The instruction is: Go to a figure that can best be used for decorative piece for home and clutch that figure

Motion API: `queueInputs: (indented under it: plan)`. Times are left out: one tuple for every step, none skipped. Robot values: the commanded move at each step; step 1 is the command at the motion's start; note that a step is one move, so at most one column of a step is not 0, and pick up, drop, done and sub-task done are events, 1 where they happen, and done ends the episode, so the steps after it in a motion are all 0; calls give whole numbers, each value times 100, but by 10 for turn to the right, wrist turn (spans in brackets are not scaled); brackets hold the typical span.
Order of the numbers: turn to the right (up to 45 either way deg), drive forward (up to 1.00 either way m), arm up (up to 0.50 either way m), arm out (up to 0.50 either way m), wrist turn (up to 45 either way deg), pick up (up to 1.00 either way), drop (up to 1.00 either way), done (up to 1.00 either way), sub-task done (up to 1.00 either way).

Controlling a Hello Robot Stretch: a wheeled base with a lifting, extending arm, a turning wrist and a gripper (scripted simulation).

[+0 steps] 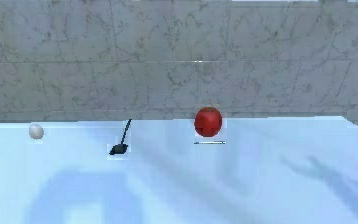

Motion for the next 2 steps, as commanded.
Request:
queueInputs:
  plan:
    - [-210, 0, 0, 0, 0, 0, 0, 0, 0]
    - [0, 0, 50, 0, 0, 0, 0, 0, 0]
